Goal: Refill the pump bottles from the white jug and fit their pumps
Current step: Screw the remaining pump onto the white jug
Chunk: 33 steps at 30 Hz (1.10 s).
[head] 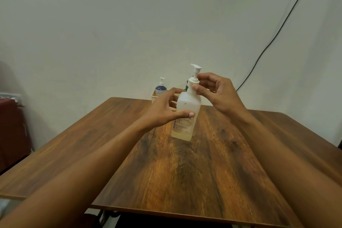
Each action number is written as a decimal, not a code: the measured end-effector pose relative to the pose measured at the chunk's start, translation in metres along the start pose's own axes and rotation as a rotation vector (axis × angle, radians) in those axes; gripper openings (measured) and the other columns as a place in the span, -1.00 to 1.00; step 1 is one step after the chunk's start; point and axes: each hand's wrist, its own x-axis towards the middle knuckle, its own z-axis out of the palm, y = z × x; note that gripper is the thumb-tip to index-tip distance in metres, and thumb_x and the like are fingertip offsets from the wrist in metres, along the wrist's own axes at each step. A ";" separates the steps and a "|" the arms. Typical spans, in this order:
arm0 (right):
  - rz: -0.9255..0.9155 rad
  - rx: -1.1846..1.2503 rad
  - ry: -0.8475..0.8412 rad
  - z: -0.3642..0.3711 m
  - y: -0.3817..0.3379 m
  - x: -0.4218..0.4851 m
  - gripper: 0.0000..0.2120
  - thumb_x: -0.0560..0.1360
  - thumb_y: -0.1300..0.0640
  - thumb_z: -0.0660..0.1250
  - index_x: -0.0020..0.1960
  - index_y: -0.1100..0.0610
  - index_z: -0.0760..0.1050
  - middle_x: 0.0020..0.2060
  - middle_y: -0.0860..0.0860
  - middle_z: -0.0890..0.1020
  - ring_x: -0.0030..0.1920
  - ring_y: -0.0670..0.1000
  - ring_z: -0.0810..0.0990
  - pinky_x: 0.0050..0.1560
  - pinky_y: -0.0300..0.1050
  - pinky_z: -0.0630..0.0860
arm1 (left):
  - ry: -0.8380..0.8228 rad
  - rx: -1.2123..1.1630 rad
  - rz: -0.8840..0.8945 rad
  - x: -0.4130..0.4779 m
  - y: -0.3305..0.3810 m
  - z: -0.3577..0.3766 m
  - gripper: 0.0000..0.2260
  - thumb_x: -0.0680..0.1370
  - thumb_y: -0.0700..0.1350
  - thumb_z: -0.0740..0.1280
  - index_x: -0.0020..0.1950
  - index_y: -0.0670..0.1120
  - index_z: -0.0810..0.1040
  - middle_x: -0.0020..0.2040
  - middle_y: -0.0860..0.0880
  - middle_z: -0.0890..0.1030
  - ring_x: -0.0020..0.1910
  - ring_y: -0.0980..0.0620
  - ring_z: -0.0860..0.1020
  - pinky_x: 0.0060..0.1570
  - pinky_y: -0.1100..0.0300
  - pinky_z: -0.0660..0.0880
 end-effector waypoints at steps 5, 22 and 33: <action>0.002 -0.021 0.008 -0.001 0.004 -0.001 -0.63 0.58 0.09 0.52 0.37 0.10 0.64 0.12 -0.16 0.75 0.15 -0.25 0.72 0.07 -0.41 0.58 | 0.001 -0.019 -0.007 0.001 0.003 0.002 -0.31 0.36 0.22 0.59 0.41 0.07 0.45 0.20 0.03 0.64 0.14 0.03 0.66 0.10 -0.07 0.66; 0.031 -0.114 0.045 -0.005 -0.001 0.004 -0.62 0.42 -0.04 0.65 0.15 0.11 0.71 0.00 -0.04 0.79 0.04 -0.09 0.76 0.09 -0.20 0.66 | 0.074 0.069 0.001 0.001 0.010 0.008 -0.32 0.39 0.21 0.58 0.42 0.04 0.45 0.22 0.02 0.63 0.11 0.06 0.66 0.03 -0.01 0.68; 0.129 -0.053 -0.310 -0.022 -0.007 0.015 -0.61 0.54 -0.22 0.46 0.29 -0.08 0.71 0.26 -0.20 0.72 0.33 -0.18 0.62 0.45 0.03 0.44 | 0.047 0.100 0.026 0.000 0.016 0.008 -0.32 0.41 0.22 0.55 0.44 0.04 0.43 0.24 0.02 0.63 0.13 0.07 0.65 0.07 -0.01 0.67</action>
